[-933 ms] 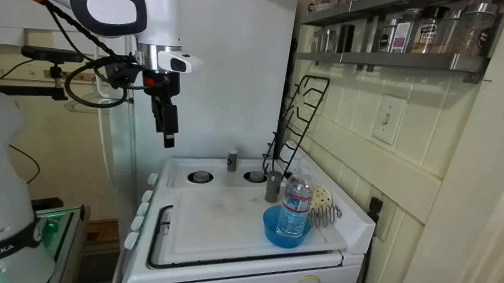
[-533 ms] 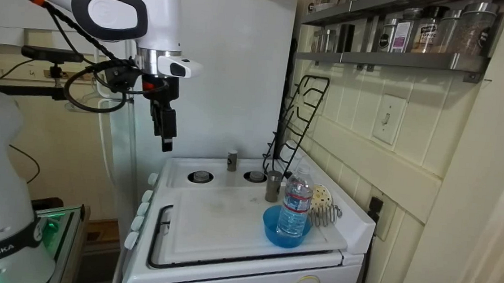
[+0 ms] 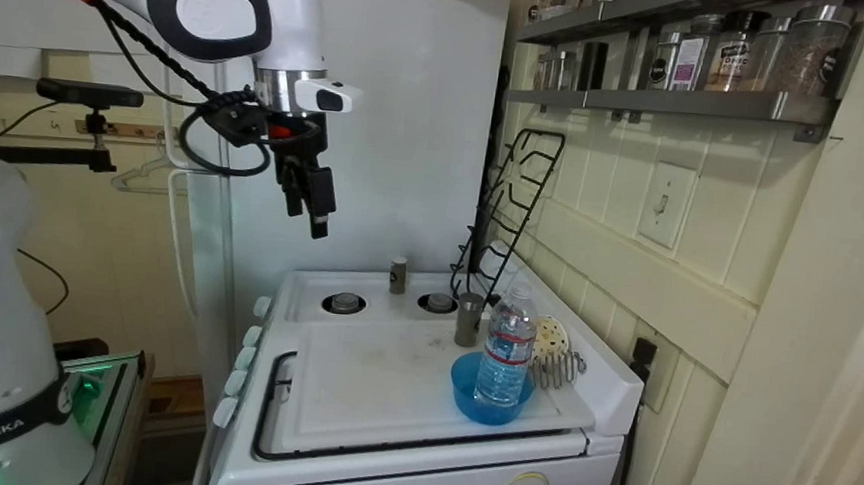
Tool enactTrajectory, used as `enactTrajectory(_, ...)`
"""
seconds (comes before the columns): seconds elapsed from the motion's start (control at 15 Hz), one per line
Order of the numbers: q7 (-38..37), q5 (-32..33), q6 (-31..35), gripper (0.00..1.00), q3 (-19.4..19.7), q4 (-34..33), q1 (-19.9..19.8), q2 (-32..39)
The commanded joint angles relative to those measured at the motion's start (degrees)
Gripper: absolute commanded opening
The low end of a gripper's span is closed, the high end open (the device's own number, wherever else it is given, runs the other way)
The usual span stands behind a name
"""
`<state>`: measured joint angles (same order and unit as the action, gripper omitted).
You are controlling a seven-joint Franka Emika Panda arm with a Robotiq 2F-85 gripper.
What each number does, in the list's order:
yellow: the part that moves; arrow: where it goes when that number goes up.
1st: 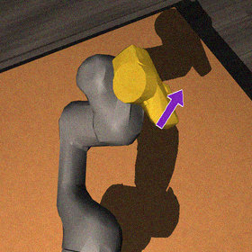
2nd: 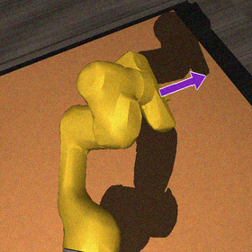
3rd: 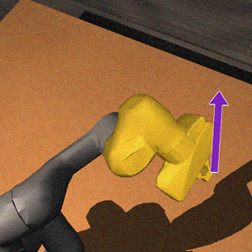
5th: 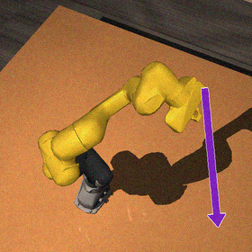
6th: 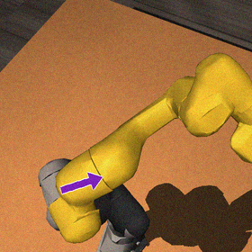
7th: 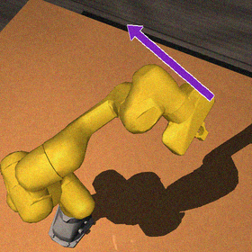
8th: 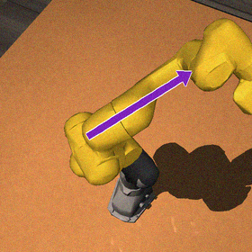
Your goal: Move the spice bottle to the right
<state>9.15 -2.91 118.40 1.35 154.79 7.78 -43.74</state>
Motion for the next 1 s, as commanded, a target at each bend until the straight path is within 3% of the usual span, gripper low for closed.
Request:
enactTrajectory(0.0, 6.2, -1.62, 3.6, 1.0, -1.04, -7.2, 4.94, 9.71)
enactTrajectory(0.27, 10.61, -2.71, 6.65, 1.0, -4.05, -14.89, 10.08, 19.48)
enactTrajectory(0.47, 9.23, -3.14, 14.66, 1.0, -7.42, -17.8, 11.23, 26.86)
enactTrajectory(0.8, 8.7, -7.64, 32.34, 1.0, -9.42, -21.76, 11.08, 37.71)
enactTrajectory(0.87, 8.01, -8.12, 33.47, 1.0, -9.8, -22.51, 10.7, 39.51)
enactTrajectory(0.93, 7.95, -5.82, 31.38, 1.0, -10.23, -20.0, 9.89, 35.61)
